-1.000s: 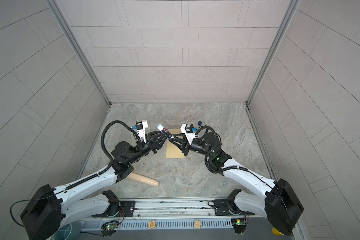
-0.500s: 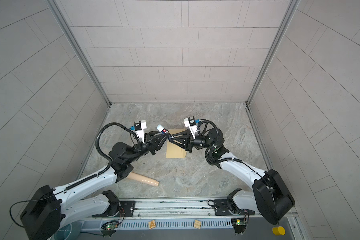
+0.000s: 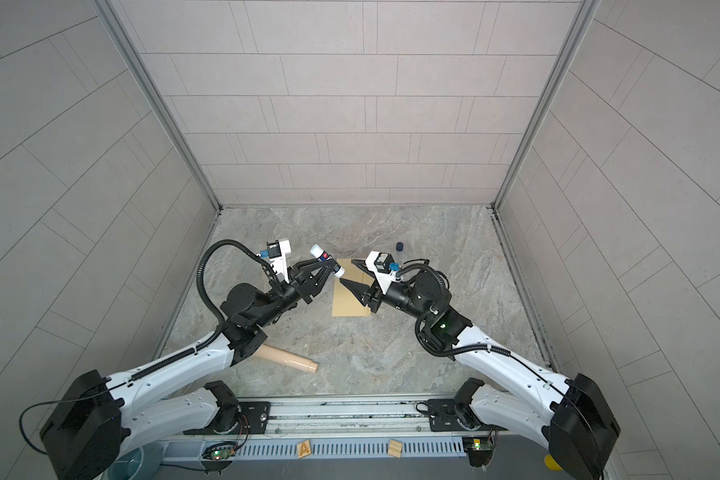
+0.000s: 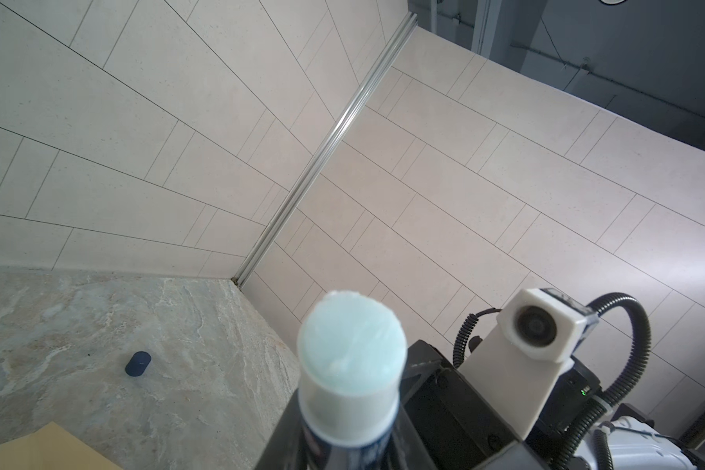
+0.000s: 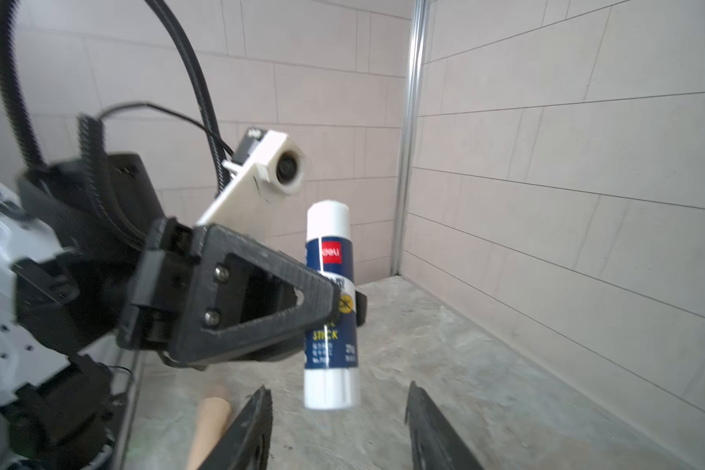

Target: Place the letter into the envelope and seal it

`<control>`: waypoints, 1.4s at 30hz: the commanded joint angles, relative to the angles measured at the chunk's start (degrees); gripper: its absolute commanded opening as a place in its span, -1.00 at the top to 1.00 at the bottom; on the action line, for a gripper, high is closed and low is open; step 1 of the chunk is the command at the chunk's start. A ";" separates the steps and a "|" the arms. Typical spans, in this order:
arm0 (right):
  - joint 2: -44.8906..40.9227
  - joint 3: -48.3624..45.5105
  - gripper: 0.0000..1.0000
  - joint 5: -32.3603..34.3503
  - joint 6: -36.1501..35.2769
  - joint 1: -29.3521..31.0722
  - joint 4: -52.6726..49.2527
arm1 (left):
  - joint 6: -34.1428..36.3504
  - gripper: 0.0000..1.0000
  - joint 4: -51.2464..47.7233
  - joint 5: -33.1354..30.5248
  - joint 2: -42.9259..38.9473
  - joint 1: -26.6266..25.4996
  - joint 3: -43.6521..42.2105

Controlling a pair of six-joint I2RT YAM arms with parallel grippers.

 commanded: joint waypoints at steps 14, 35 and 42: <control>4.45 -0.36 -0.07 21.93 -16.12 12.23 5.81 | -2.48 1.00 3.74 -0.81 -0.12 -0.03 0.15; 6.61 0.80 0.79 24.92 -11.46 12.95 8.42 | -2.43 1.00 3.94 -0.23 -0.33 -0.02 -0.58; 3.52 3.92 0.96 8.02 0.30 5.73 -1.14 | 3.21 1.00 4.09 4.23 -0.21 -0.03 -1.30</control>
